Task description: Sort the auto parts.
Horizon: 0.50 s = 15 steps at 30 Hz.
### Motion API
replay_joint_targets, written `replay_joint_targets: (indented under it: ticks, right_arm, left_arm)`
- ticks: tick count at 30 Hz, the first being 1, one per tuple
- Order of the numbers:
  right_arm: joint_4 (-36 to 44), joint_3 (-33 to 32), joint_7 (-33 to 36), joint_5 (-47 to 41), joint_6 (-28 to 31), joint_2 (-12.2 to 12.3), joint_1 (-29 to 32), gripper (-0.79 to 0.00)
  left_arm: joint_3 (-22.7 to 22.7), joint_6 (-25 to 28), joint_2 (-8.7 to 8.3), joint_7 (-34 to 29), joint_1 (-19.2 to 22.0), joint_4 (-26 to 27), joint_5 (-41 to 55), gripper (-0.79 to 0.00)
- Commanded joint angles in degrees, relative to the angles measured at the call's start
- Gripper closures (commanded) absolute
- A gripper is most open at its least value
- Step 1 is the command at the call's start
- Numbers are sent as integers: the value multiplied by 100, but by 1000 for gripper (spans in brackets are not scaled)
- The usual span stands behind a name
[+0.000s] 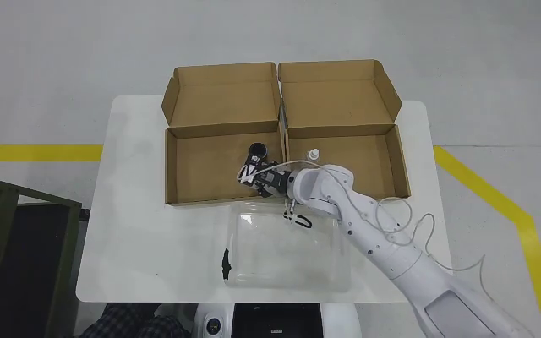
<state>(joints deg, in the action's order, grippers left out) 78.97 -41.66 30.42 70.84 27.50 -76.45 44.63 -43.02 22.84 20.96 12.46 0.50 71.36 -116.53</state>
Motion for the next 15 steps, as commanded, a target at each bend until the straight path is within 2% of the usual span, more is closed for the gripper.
replay_joint_targets:
  ticks: [1, 8, 15]
  right_arm:
    - [22, -21, 7, -18, 22, -6, -4, -351]
    - [333, -186, -86, -92, 99, 7, 62, -354]
    - [983, -432, -261, -116, 174, 68, 311, -360]
  left_arm:
    - [0, 0, 0, 0, 0, 0, 0, -785]
    - [0, 0, 0, 0, 0, 0, 0, -785]
    - [0, 0, 0, 0, 0, 0, 0, -785]
